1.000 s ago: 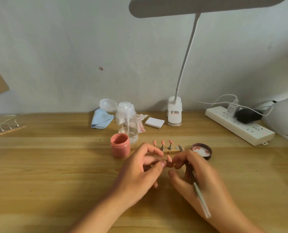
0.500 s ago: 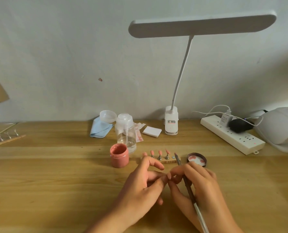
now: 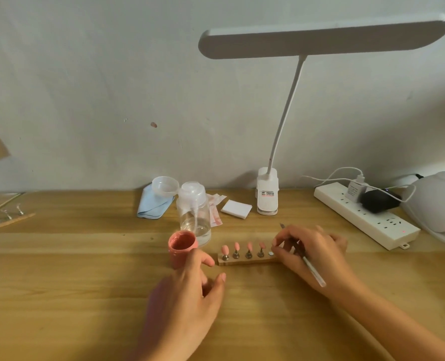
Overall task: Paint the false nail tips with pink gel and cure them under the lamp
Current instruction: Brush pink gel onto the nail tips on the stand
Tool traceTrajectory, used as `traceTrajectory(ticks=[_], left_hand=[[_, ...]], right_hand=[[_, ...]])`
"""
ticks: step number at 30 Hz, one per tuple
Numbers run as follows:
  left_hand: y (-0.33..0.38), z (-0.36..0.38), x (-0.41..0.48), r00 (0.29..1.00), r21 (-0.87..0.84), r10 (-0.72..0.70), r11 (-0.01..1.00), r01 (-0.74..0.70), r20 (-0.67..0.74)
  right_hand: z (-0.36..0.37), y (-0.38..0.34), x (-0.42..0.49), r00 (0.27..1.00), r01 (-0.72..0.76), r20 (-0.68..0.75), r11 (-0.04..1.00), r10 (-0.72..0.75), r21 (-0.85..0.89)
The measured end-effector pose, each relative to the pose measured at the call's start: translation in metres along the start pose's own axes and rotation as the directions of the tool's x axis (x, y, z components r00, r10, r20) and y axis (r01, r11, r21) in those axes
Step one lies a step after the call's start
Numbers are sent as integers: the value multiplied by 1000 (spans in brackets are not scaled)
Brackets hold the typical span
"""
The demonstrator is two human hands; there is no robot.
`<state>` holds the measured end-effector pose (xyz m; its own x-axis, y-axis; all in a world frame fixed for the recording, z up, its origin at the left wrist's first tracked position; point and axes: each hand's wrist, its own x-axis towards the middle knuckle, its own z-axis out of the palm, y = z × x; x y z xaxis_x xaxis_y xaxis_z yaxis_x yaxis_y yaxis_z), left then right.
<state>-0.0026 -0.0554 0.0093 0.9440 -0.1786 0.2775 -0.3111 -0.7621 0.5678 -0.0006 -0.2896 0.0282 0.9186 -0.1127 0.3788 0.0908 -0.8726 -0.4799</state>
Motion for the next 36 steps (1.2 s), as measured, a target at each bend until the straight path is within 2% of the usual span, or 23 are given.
traceTrajectory(ticks=[5,8,14,19,23,24,26,27,28,29,31,33,36], left_hand=[[-1,2,7,999,24,-12,1000,11,31],[2,4,14,1000,47,7,999,-9,29],[6,7,20,999,87,4,996,-8,42],[2,5,18,999,30,23,999,-24,41],[0,4,18,998,25,42,999,-43,47],[0,3,18,998,22,44,999,-45,48],[0,3,18,998,20,44,999,-45,54],[-1,3,19,998,26,43,999,-45,55],[-1,4,19,998,30,45,998,-47,54],[-2,4,20,998,31,46,998,-48,52],[-3,5,20,998,30,48,998,-49,47],[-5,6,20,998,27,52,998,-53,42],[-5,8,20,999,17,47,999,-47,25]], right_hand=[[8,7,5,998,54,40,987,-49,-150],[7,12,4,997,74,47,981,-67,-180],[0,12,7,978,128,197,950,-73,-284],[-5,6,-6,978,206,95,947,-187,-246],[-8,2,-24,984,153,132,938,-117,-310],[-9,2,-28,992,109,89,962,-90,-250],[-11,-6,-38,998,-7,-59,995,13,98],[-9,-10,-44,990,-61,-97,943,98,329],[-7,-14,-50,980,-97,-97,837,175,539],[-4,-18,-55,967,-99,-109,731,231,675],[-2,-22,-64,941,-78,-146,616,305,784],[0,-21,-68,938,-102,-100,541,331,835],[-2,-21,-66,938,-163,-15,480,345,862]])
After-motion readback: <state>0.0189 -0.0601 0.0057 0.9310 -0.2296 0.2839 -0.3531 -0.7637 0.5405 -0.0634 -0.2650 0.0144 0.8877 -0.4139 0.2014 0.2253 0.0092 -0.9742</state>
